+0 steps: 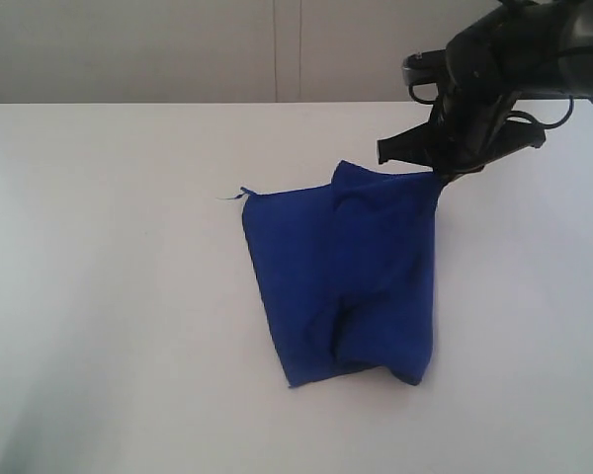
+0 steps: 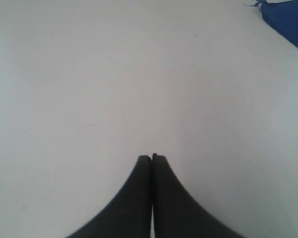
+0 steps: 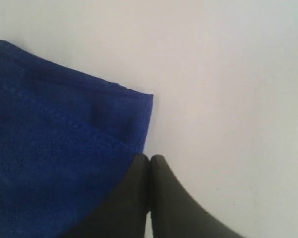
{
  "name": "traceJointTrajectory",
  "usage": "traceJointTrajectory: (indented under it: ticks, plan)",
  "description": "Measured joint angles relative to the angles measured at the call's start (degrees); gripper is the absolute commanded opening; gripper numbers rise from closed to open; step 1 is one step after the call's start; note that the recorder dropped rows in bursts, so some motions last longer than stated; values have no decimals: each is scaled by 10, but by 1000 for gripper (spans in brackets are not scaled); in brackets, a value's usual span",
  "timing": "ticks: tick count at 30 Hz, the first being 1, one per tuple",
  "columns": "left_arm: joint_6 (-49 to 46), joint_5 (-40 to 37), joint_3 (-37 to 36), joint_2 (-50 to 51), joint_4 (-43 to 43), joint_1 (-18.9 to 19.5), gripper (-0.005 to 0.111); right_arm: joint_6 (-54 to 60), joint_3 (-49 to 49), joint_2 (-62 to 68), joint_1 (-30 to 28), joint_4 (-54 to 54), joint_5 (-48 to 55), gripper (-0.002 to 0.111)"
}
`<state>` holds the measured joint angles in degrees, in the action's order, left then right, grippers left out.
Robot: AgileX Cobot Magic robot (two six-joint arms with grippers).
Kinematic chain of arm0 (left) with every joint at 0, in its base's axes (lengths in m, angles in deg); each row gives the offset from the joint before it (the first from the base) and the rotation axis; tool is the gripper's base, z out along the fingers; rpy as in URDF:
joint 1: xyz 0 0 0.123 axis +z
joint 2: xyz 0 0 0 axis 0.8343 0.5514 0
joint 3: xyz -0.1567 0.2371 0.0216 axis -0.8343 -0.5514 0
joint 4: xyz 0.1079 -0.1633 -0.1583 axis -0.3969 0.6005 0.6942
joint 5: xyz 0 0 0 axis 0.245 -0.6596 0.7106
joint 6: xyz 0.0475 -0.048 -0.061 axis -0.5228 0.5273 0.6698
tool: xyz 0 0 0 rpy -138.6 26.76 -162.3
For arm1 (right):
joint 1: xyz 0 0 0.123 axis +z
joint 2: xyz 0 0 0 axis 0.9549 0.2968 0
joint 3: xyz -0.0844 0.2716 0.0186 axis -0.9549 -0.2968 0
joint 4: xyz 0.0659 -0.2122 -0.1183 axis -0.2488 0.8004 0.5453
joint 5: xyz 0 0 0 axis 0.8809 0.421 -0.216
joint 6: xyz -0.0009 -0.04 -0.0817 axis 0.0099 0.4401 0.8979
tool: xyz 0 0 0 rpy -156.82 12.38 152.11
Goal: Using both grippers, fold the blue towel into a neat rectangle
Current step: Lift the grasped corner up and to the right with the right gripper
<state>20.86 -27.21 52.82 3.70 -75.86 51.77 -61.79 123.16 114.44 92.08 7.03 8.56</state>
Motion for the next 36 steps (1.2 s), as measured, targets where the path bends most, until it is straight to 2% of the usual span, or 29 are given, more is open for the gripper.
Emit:
traceJointTrajectory:
  ticks: [6, 11, 17, 22, 26, 28, 36]
  plan:
    - [0, 0, 0, 0, 0, 0, 0, 1, 0, 0, 0, 1, -2, 0]
    - [0, 0, 0, 0, 0, 0, 0, 45, 0, 0, 0, -57, -21, 0]
    - [0, 0, 0, 0, 0, 0, 0, 129, 0, 0, -8, -189, -38, 0]
    - [0, 0, 0, 0, 0, 0, 0, 279, 0, 0, -61, -393, -28, 0]
    - [-4, 4, 0, 0, -10, 0, 0, 325, 0, 0, -102, -458, -12, 0]
    - [-9, 21, -1, 0, -20, 0, 0, 333, 0, 0, -115, -464, -7, 0]
    - [19, 170, -2, 0, 7, 0, 0, 343, 0, 0, -143, -471, 7, 0]
